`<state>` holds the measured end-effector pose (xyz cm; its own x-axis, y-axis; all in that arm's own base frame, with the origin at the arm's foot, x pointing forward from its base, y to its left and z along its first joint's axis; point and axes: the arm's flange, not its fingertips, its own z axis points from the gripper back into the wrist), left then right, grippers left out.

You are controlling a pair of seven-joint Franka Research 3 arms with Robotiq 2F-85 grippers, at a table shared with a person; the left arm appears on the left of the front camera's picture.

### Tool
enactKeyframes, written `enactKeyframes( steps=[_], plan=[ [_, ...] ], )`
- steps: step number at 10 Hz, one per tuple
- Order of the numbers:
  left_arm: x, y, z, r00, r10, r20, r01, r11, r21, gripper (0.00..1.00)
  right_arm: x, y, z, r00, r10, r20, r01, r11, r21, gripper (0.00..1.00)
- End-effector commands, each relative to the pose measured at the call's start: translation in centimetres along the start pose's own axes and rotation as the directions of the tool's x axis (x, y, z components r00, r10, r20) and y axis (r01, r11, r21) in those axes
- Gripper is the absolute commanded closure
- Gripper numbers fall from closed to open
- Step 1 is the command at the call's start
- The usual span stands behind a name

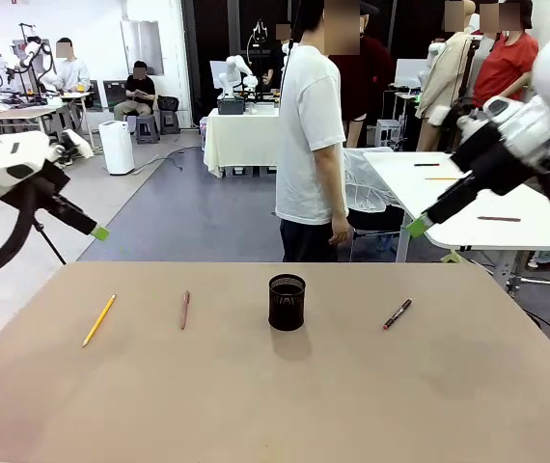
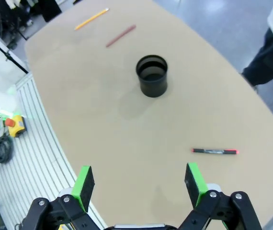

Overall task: Place the pens into the pen holder.
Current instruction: Pick up a writing instrument from the table and place it into the Pen holder.

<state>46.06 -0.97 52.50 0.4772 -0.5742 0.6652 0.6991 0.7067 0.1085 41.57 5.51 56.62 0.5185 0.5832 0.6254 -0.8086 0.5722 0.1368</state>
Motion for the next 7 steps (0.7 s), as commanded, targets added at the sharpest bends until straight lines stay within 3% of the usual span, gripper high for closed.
enactKeyframes(
  steps=[1, 4, 5, 7],
  plan=[
    [-1.2, 1.4, 0.7, 0.999, -0.032, 0.033, 0.032, 0.999, 0.003, 0.00, -0.5, -1.1, 2.2, 0.998, 0.021, 0.058, -0.019, 0.999, -0.026, 0.00],
    [-1.1, 1.4, 1.1, 1.000, -0.012, 0.009, 0.012, 1.000, 0.016, 0.00, -0.8, -2.1, 3.0, 0.992, 0.028, 0.124, -0.024, 0.999, -0.029, 0.00],
    [-1.1, 1.4, 1.1, 1.000, -0.012, 0.009, 0.012, 1.000, 0.016, 0.00, -1.1, -1.9, 3.8, 0.998, -0.006, 0.064, 0.010, 0.999, -0.053, 0.00],
    [-1.1, 1.4, 1.1, 1.000, -0.012, 0.009, 0.012, 1.000, 0.016, 0.00, -1.1, -1.9, 3.8, 0.998, -0.006, 0.064, 0.010, 0.999, -0.053, 0.00]
  ],
)
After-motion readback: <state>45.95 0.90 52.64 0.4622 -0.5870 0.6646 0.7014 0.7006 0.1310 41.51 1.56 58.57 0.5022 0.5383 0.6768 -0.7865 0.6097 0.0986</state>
